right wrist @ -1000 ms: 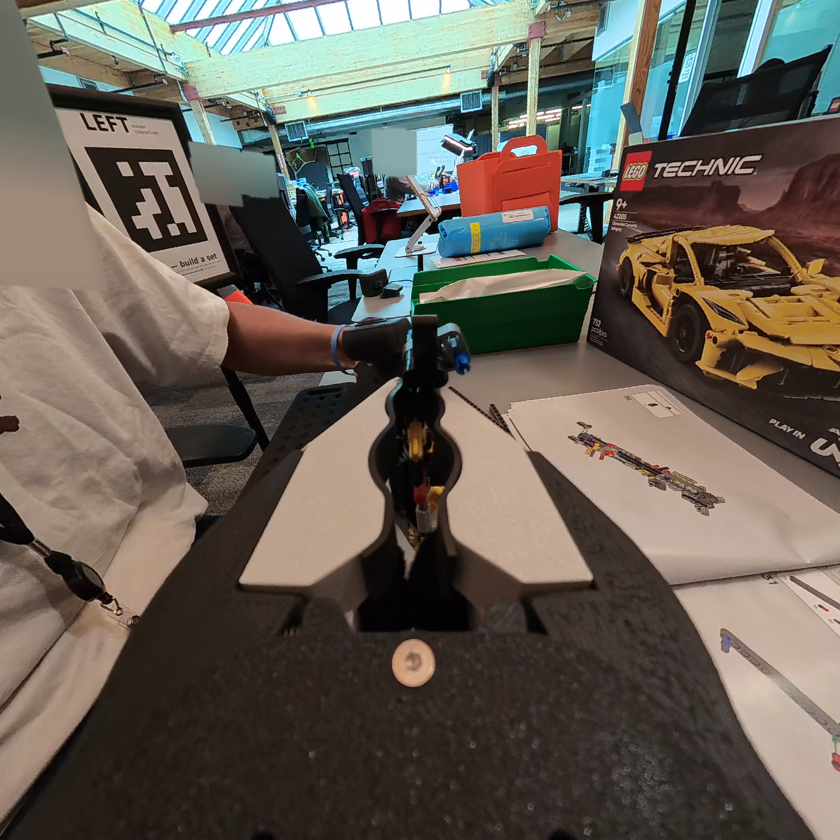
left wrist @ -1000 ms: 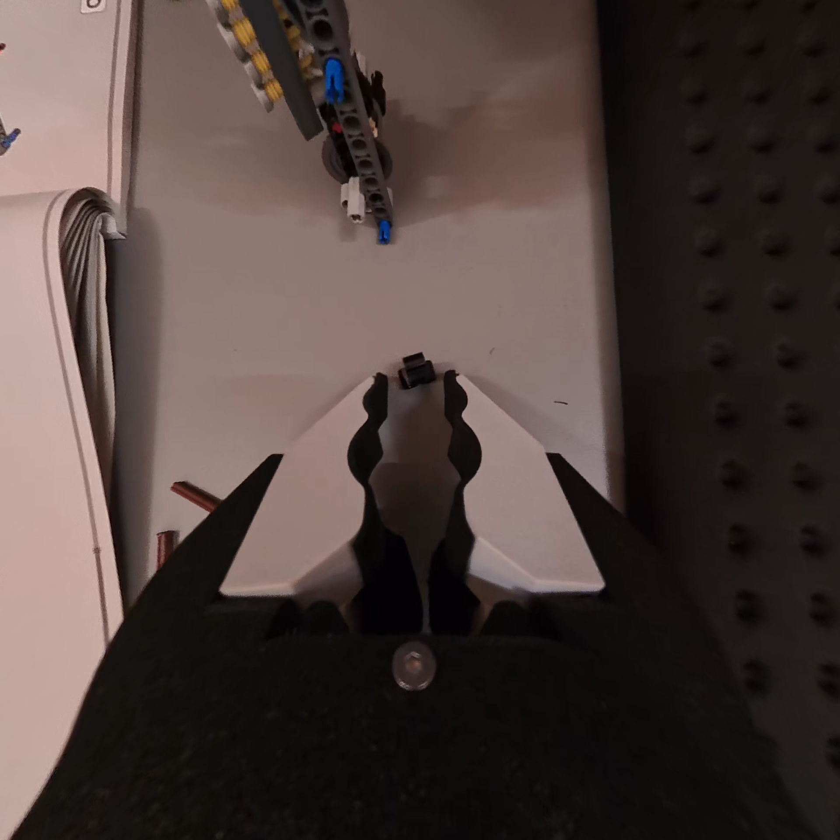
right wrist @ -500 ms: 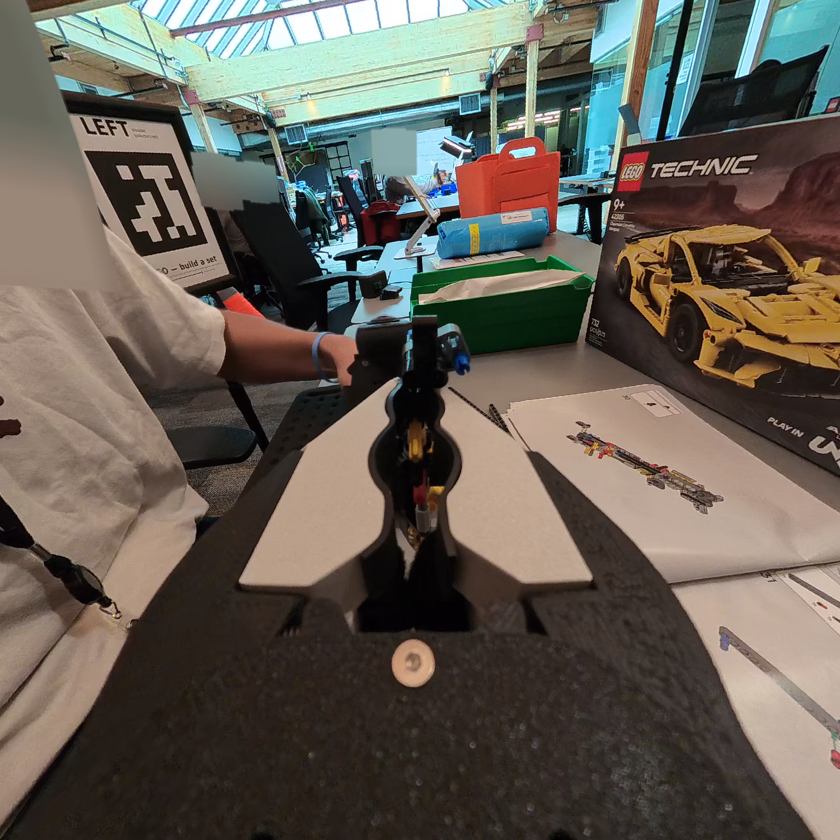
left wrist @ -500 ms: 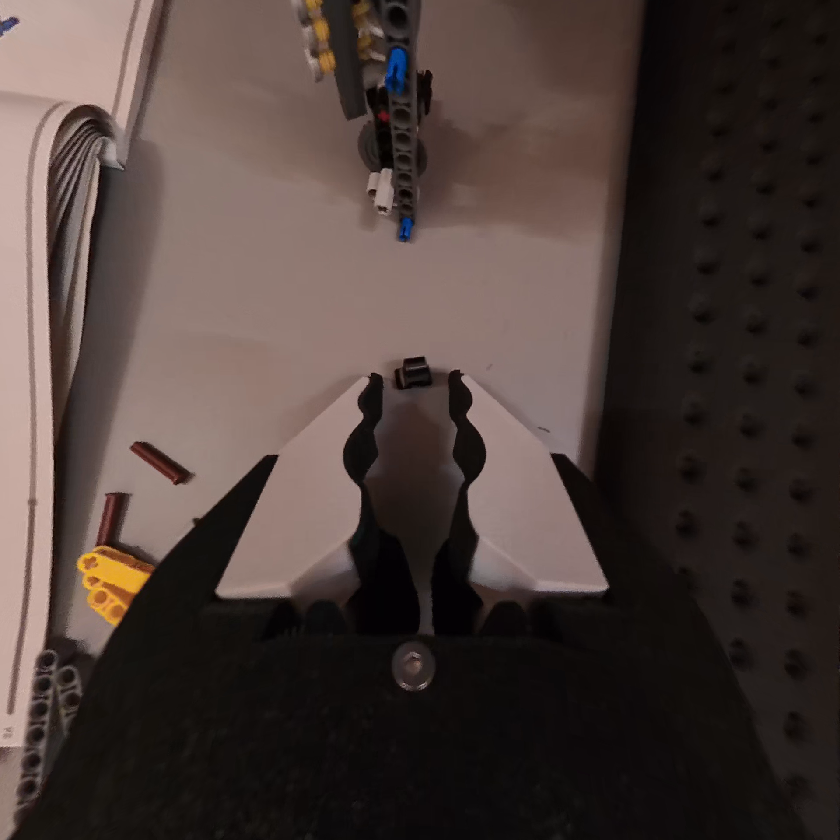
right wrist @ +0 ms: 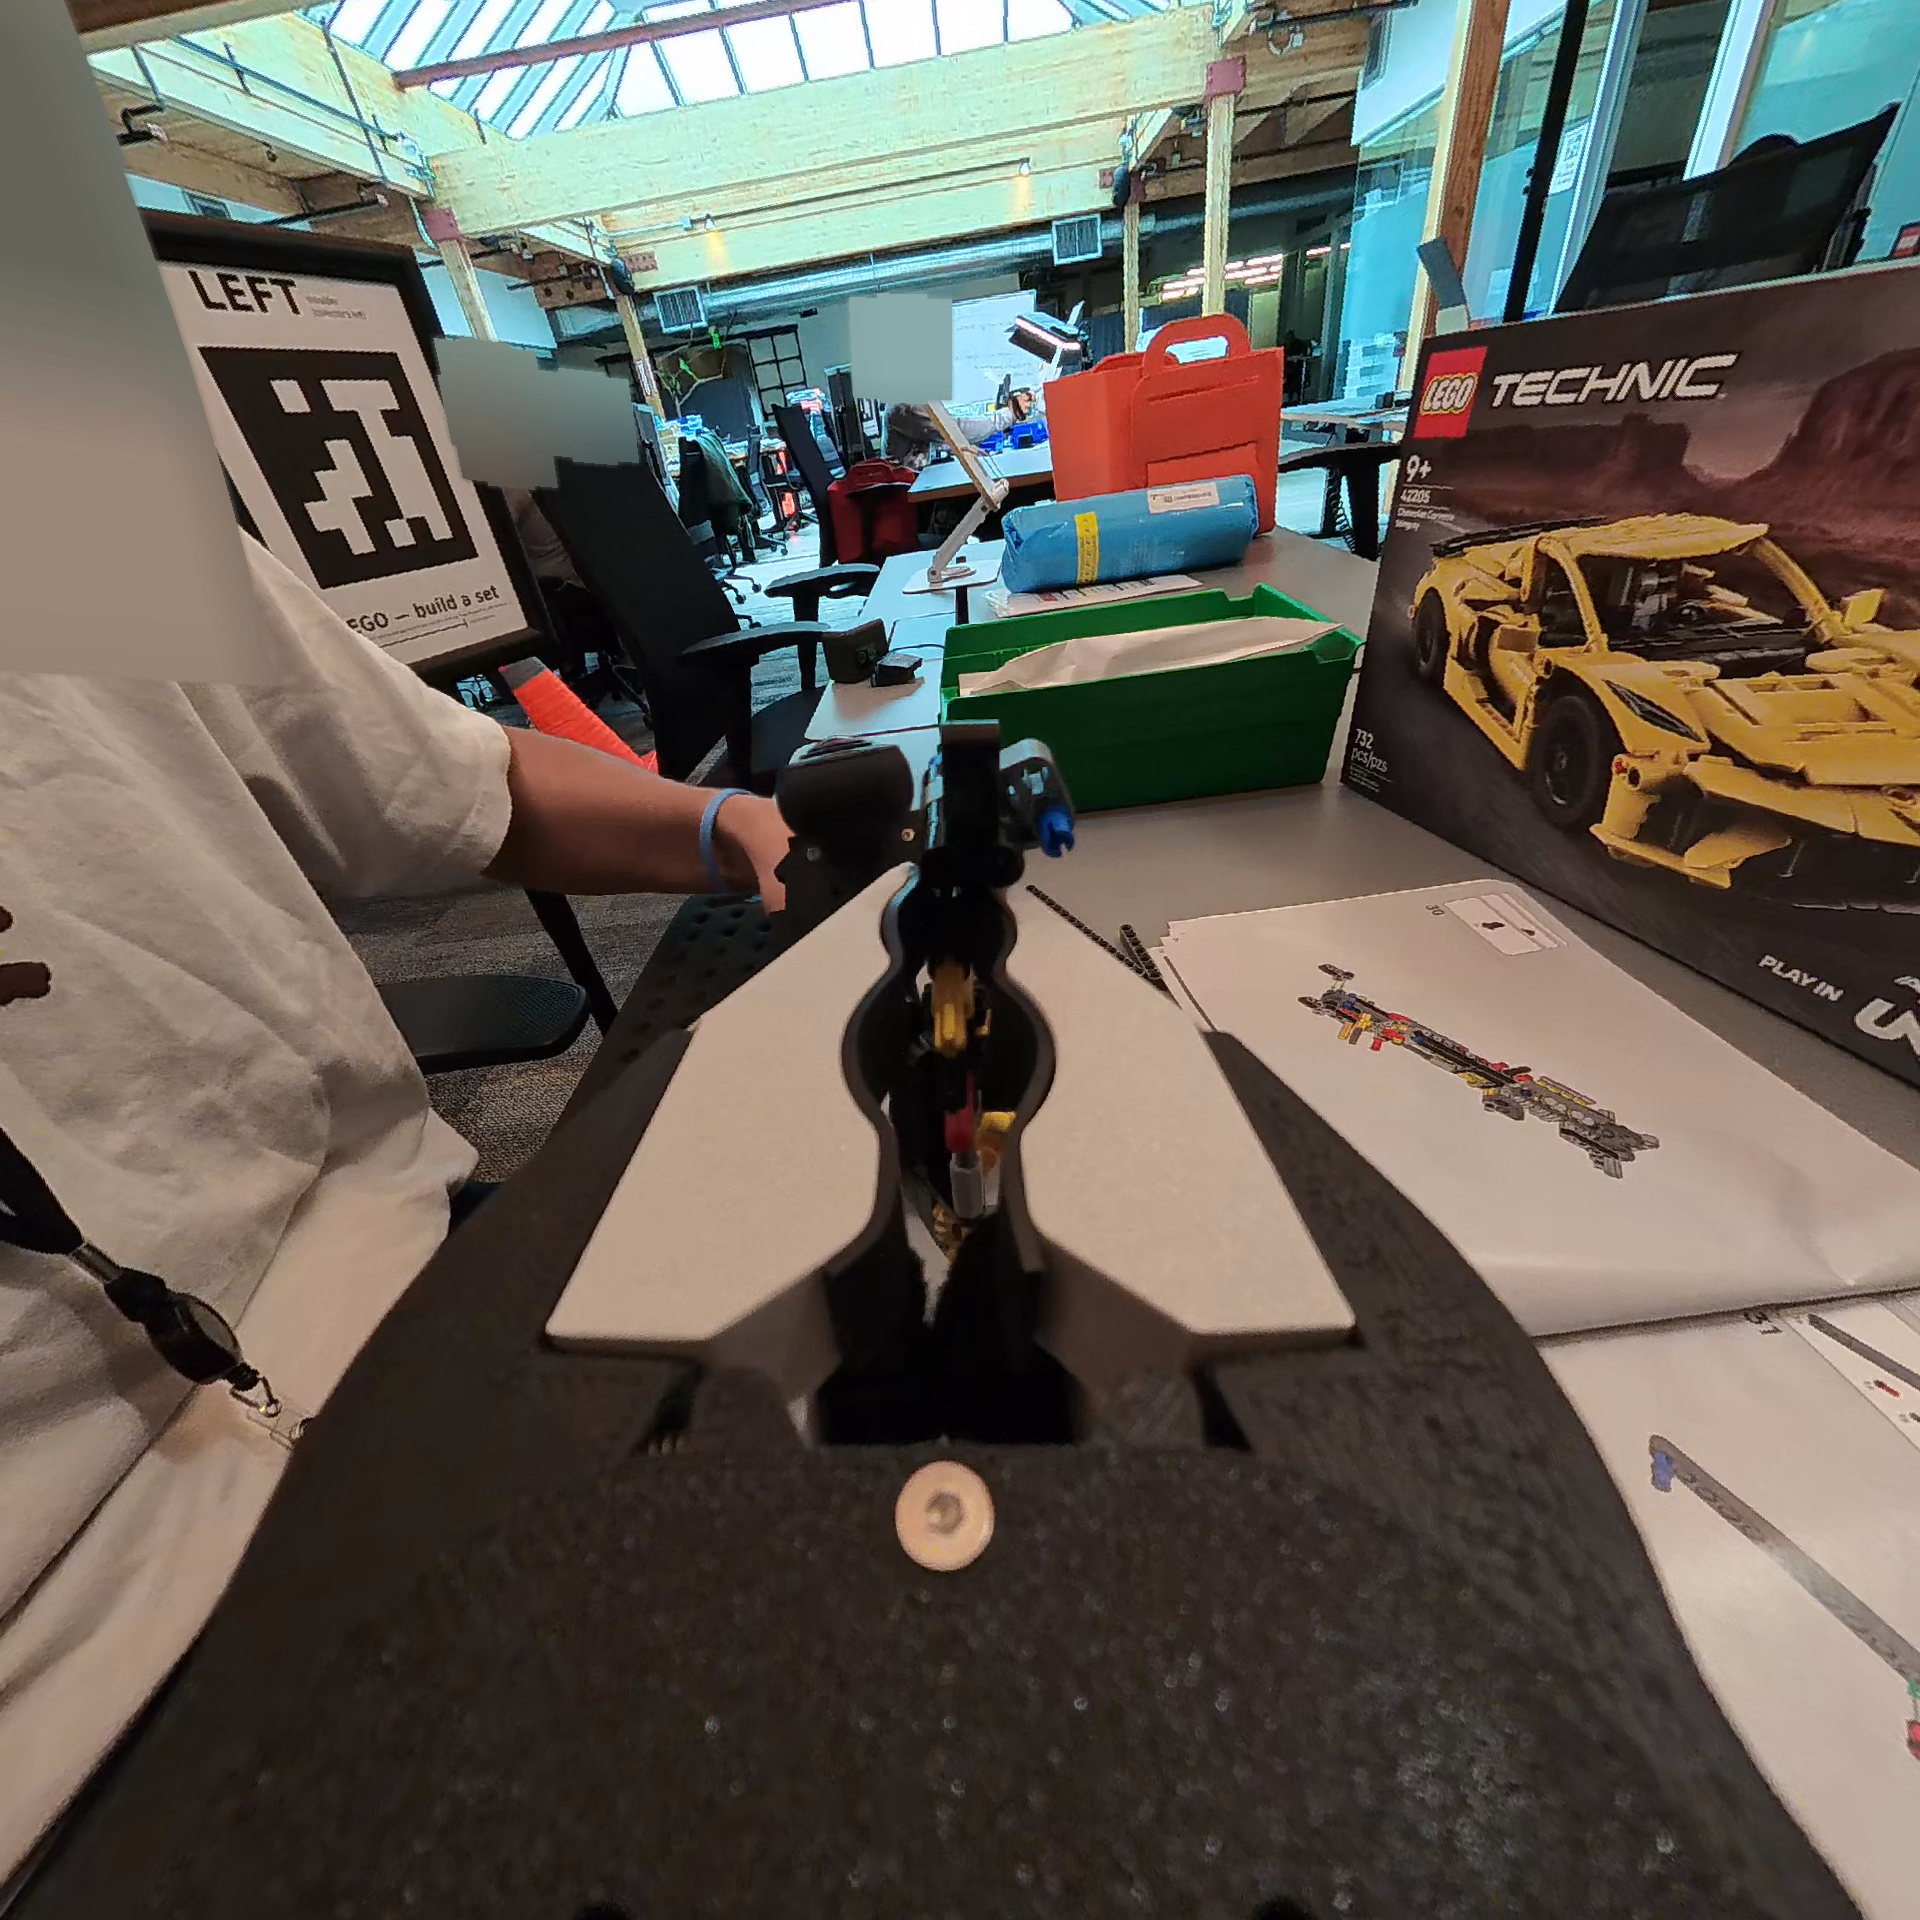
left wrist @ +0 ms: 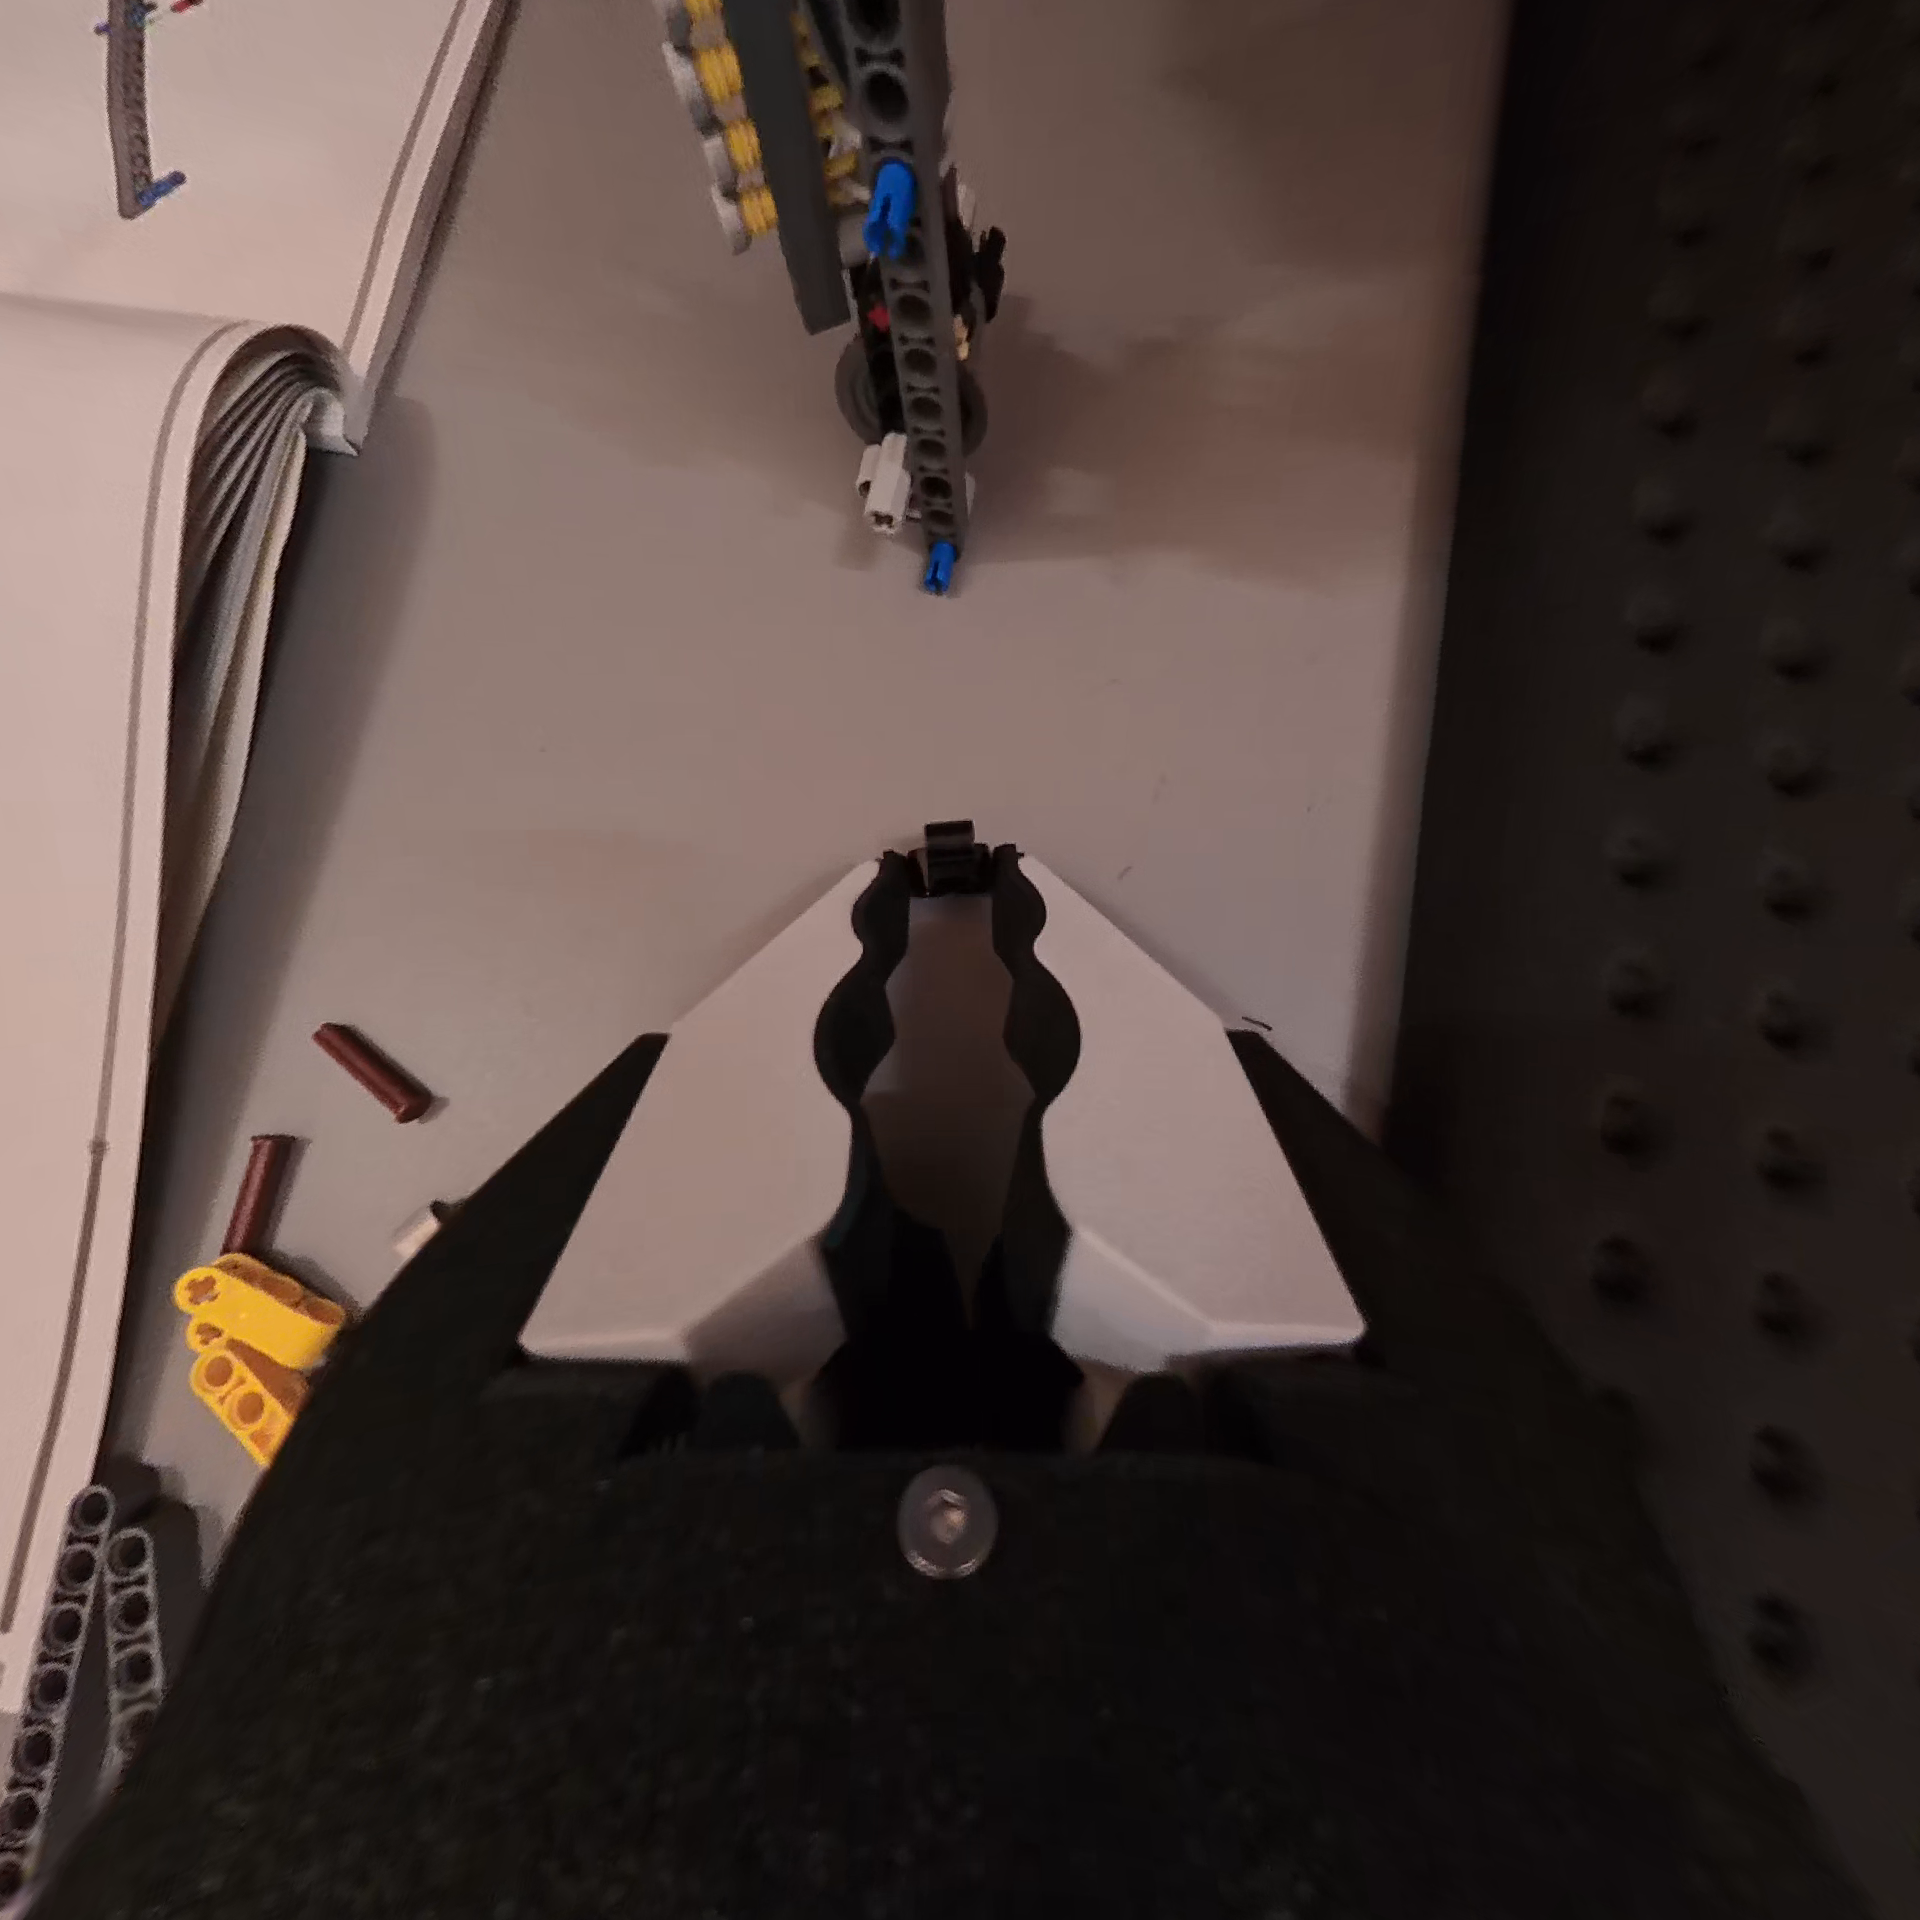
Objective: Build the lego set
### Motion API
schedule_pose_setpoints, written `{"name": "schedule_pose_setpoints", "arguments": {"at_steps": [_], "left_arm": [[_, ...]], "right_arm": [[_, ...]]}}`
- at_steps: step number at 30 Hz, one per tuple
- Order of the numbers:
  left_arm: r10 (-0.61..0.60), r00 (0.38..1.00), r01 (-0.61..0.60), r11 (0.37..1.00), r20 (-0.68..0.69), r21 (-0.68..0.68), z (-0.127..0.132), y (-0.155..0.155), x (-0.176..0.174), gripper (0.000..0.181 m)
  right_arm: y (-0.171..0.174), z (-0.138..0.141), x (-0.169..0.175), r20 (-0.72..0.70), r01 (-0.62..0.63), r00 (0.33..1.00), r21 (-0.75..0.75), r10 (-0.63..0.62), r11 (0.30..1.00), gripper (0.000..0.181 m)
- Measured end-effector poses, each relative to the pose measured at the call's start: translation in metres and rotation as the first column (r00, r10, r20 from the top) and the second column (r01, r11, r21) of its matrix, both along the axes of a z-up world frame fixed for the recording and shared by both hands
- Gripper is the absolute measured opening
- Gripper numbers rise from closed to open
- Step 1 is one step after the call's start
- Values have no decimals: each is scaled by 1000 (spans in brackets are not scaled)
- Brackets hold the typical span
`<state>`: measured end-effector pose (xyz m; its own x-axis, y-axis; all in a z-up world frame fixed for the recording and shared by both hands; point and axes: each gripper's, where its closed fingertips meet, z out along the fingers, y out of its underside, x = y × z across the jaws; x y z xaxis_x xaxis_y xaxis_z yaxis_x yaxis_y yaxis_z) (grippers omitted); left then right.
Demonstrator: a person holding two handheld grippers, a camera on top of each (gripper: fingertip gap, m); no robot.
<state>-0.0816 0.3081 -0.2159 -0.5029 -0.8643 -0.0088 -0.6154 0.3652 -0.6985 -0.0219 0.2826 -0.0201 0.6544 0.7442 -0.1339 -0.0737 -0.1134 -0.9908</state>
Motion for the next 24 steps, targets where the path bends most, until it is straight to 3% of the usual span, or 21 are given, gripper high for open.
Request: {"name": "schedule_pose_setpoints", "arguments": {"at_steps": [2,3,6,7,9,12,15,24], "left_arm": [[-29,999,28,999,36,18,9,0,2,15],[-38,996,38,999,80,2,25,0,4,15],[-62,968,95,987,243,-126,122,-6,17,15],[-81,954,113,989,287,-98,150,-6,22,15],[-136,943,139,990,302,12,180,-6,32,14],[-190,943,185,982,274,46,194,-12,46,14],[-206,946,196,978,248,67,191,-10,55,14],[-270,946,260,962,177,82,202,-8,55,14]], "right_arm": [[0,0,0,4,5,1000,3,-5,1000,7],[1,0,1,8,11,1000,6,-11,1000,7],[1,0,-2,26,17,1000,6,-17,1000,7],[2,0,-4,38,19,999,10,-19,1000,7],[3,1,-8,56,22,998,16,-23,1000,7],[4,1,-11,75,32,997,23,-34,999,7],[2,1,-13,78,22,997,18,-23,1000,7],[1,1,-18,132,24,991,27,-28,999,7]]}}
